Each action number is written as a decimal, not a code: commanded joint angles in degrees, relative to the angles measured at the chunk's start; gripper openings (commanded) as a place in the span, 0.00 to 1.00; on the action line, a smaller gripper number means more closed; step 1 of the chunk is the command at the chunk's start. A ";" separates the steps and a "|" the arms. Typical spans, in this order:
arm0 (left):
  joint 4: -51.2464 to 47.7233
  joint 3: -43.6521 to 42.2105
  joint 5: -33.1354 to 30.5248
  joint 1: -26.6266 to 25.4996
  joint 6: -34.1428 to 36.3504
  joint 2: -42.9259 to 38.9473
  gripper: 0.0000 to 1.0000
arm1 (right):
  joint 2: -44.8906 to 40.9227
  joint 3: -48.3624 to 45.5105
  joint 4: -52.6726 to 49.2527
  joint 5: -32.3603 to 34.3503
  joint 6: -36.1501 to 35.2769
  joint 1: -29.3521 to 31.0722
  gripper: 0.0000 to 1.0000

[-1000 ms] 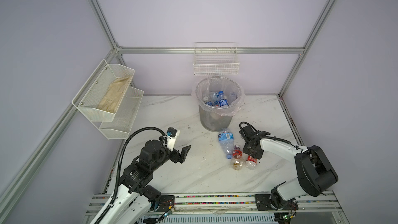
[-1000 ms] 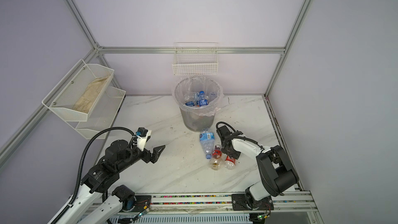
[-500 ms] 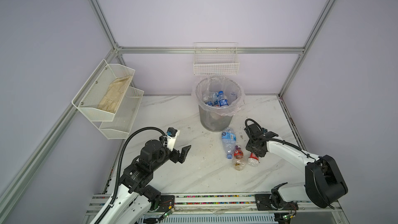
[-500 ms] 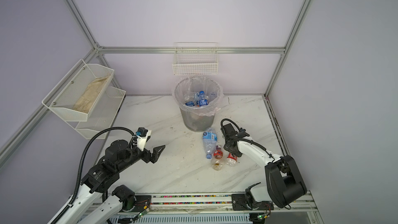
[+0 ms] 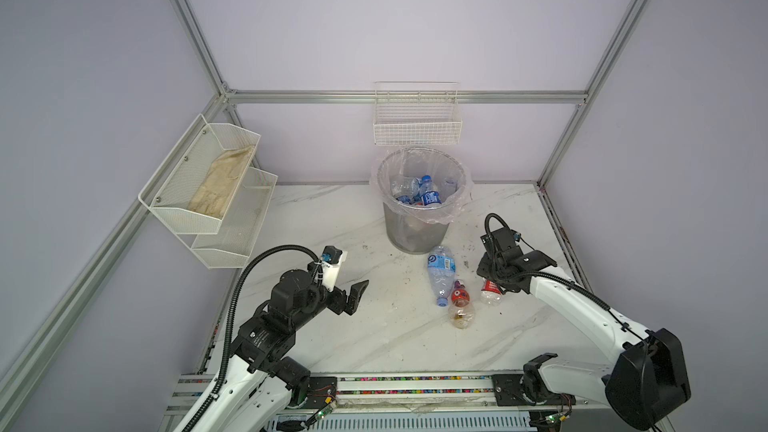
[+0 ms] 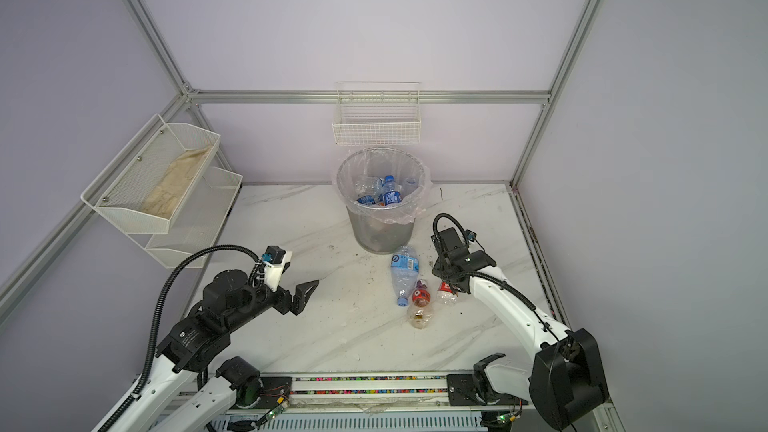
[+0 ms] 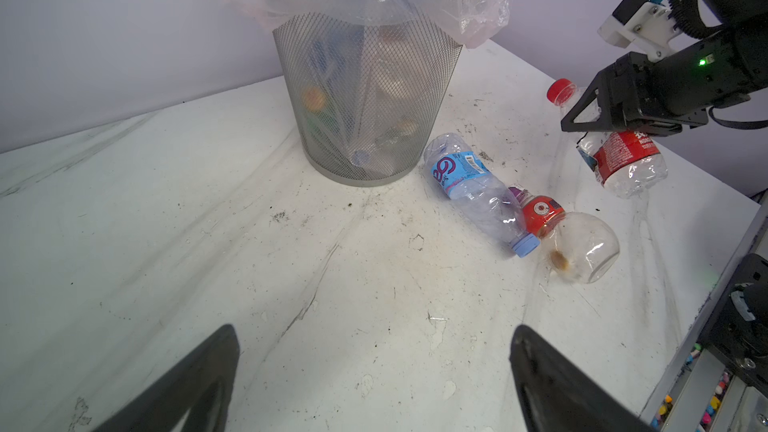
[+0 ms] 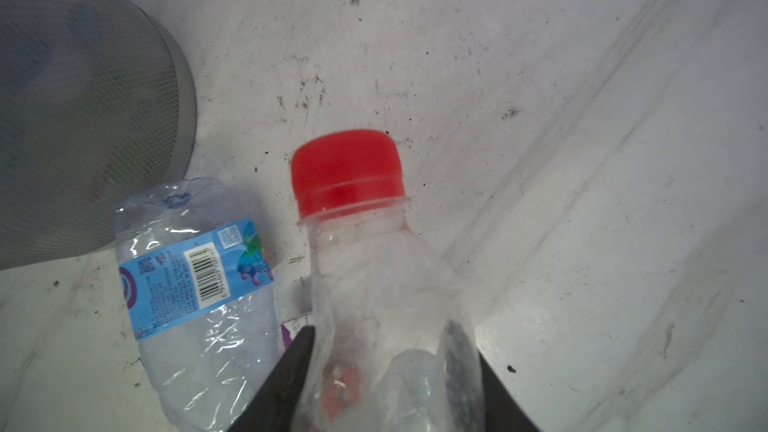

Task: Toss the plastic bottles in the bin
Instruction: 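Lift the red-capped bottle with the right gripper toward the wastebasket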

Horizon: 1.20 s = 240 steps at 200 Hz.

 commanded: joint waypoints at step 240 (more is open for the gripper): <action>0.62 -2.39 0.26 -0.18 -0.81 0.30 1.00 | -6.67 21.20 2.99 -12.98 -16.26 -0.34 0.00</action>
